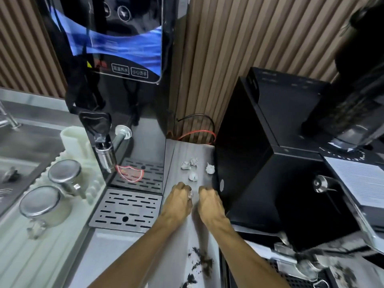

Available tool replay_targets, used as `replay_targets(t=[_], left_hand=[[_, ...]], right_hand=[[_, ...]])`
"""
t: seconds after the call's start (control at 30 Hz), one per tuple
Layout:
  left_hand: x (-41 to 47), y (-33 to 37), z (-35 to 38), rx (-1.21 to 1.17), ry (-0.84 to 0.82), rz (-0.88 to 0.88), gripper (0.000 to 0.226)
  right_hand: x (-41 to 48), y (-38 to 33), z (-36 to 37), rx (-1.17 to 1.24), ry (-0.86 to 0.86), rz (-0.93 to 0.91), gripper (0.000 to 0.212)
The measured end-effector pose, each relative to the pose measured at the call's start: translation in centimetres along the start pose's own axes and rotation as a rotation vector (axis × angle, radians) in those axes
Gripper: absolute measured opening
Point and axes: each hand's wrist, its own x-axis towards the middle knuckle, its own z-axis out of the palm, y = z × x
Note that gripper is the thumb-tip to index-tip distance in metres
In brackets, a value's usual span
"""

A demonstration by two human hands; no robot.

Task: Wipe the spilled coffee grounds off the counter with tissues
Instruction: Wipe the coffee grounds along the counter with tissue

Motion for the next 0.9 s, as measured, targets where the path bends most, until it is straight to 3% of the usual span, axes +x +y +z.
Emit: replay_targets(t=[0.23,0.5,0.73,0.9], left_hand=[[-4.6,1.7,-2.4,-0.047,0.052,0.03,0.029],[-13.8,8.5,-3.0,-0.062,0.069,0.057,0.034],[-24.3,18.6,0.2,-0.085,0.084,0.169,0.031],[-31.0,27.0,5.3,-0.142,-0.03,0.294,0.031]], right_hand=[[-5.9,-0.3,-1.4,0.106,0.057,-0.097,0.023],[-16.6,3.5,-3.2,0.232,0.106,-0.127,0.025],[-30.9,12.6,-5.5,0.346,0.235,-0.132,0.028],[-40.8,21.6,-6.6,0.339,0.299,-0.049,0.033]])
